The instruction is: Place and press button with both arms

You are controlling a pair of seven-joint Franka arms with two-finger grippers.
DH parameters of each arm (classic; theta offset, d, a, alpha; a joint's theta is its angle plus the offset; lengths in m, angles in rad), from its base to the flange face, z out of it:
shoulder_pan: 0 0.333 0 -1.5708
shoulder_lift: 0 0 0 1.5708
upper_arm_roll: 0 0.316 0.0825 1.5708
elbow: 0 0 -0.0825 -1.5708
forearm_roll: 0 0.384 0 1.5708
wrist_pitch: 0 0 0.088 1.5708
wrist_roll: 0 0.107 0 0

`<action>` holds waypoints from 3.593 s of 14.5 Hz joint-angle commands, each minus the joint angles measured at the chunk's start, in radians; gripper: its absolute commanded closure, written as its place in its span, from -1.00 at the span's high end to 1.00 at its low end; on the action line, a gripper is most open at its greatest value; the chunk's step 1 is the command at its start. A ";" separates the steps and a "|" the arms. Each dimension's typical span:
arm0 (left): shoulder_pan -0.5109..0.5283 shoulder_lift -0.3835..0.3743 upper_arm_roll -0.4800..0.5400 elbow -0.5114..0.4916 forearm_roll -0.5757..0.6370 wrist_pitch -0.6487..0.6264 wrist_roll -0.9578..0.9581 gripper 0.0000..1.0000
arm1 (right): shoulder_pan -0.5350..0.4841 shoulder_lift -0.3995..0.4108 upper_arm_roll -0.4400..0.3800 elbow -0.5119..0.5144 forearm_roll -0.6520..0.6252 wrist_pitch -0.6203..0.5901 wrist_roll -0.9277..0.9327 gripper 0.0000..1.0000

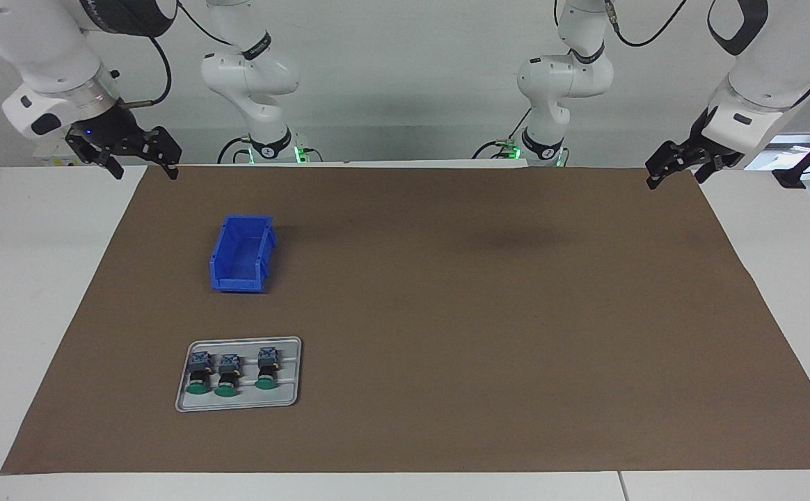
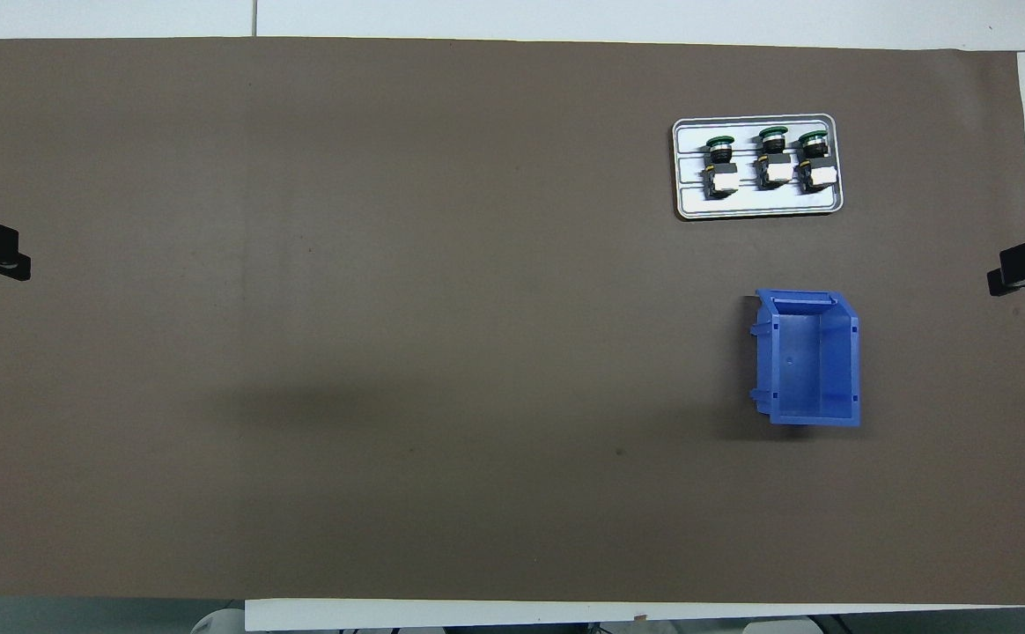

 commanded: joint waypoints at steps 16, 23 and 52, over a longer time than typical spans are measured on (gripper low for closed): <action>-0.004 -0.018 -0.002 -0.007 0.006 0.003 -0.008 1.00 | 0.196 0.754 0.035 0.344 0.058 0.587 0.367 0.87; 0.007 -0.021 -0.002 -0.008 0.006 0.000 -0.009 1.00 | 0.181 0.754 0.038 0.259 0.061 0.673 0.318 0.72; 0.005 -0.022 -0.002 -0.010 0.006 -0.003 -0.013 1.00 | 0.650 0.620 0.049 0.282 0.073 0.399 1.539 -0.98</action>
